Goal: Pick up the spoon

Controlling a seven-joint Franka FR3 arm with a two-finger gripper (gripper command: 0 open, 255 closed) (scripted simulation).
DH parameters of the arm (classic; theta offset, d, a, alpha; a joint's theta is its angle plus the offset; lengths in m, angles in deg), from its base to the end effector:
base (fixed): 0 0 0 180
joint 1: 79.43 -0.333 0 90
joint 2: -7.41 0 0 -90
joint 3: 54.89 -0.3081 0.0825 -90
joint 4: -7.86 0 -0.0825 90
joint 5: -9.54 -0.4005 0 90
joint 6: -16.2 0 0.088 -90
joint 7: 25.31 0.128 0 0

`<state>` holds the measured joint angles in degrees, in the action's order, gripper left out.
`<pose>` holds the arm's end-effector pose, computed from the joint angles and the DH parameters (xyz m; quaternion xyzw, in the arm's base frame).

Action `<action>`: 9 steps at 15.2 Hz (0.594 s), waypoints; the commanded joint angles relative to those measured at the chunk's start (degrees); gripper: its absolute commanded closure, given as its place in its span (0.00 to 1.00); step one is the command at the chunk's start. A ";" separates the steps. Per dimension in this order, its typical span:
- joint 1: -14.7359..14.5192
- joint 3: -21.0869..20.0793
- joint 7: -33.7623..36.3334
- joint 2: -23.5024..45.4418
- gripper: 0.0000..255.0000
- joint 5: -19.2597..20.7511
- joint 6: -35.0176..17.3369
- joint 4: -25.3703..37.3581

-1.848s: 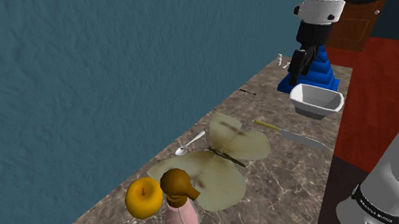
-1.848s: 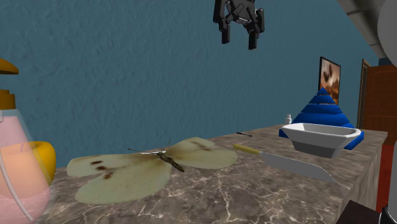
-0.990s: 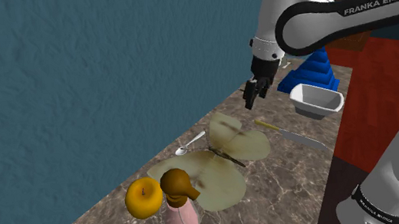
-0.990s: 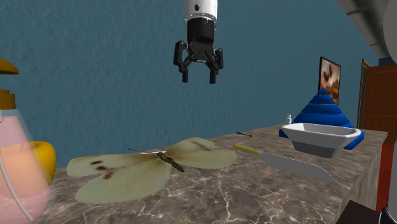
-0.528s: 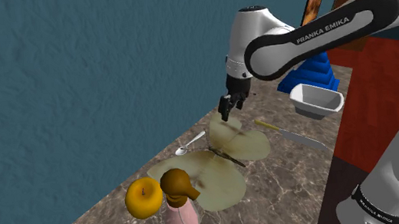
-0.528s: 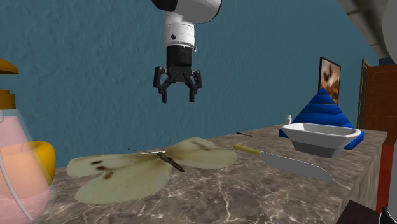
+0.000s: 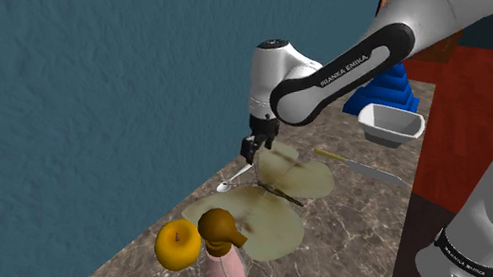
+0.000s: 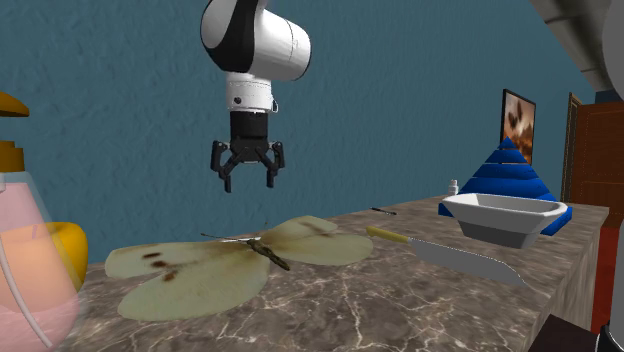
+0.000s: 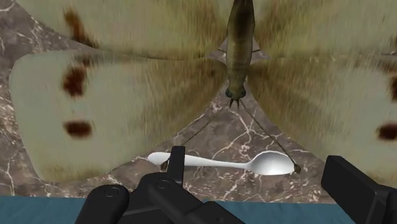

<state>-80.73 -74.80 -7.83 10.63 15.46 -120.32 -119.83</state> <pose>0.5198 0.1990 0.3192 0.9960 0.0673 0.0572 0.0094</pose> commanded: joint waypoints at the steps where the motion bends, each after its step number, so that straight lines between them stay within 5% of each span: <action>1: -0.89 -0.29 3.16 5.15 0.00 3.24 -1.97 3.06; 9: -6.81 2.40 10.96 23.22 0.00 12.76 -4.26 18.58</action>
<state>-86.72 -72.80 2.26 31.64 27.18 -124.32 -103.25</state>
